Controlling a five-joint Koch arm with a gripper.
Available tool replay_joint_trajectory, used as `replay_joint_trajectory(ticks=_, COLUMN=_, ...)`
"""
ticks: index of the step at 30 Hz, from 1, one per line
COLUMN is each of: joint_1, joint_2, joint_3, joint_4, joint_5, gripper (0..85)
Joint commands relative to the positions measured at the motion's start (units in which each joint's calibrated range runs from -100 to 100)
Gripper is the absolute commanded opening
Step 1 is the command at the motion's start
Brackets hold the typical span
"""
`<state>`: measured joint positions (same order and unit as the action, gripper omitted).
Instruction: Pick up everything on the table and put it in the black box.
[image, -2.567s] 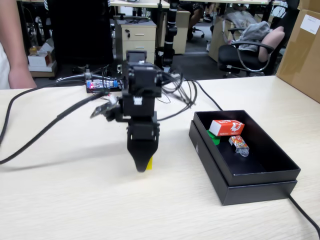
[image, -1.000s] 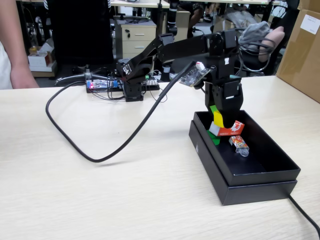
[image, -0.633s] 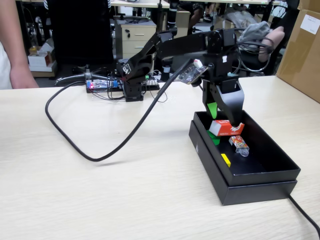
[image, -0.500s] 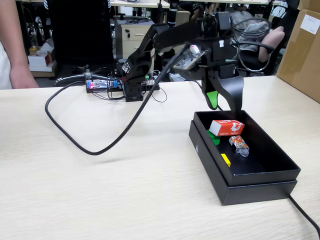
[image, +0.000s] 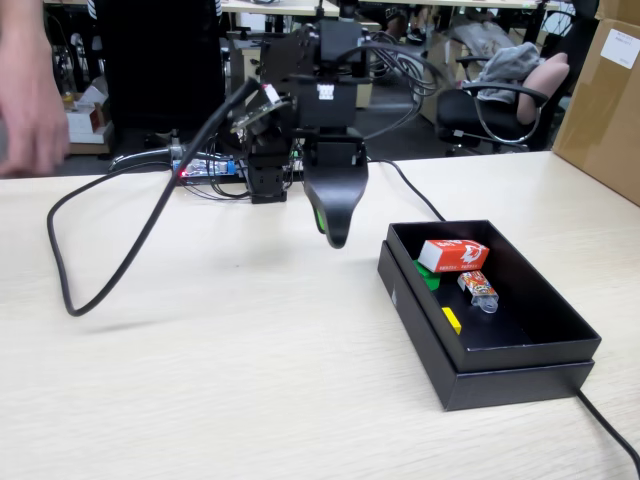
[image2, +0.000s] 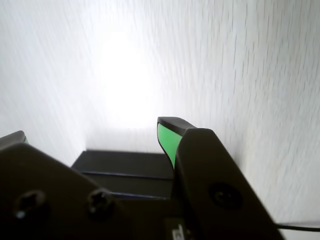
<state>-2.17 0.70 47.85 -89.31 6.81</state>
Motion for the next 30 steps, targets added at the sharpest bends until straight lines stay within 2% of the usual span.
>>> replay_joint_trajectory(ticks=1, joint_1=-1.4, joint_2=-1.0, joint_3=1.0, joint_4=-2.1, joint_5=-1.0, gripper=50.5)
replay_joint_trajectory(ticks=14, joint_1=-3.9, joint_2=6.6, joint_3=0.6, joint_4=4.0, joint_5=-3.7, gripper=52.3)
replay_joint_trajectory(ticks=30, joint_1=1.0, joint_2=8.8, joint_3=1.6, joint_4=10.0, joint_5=-2.7, gripper=52.0)
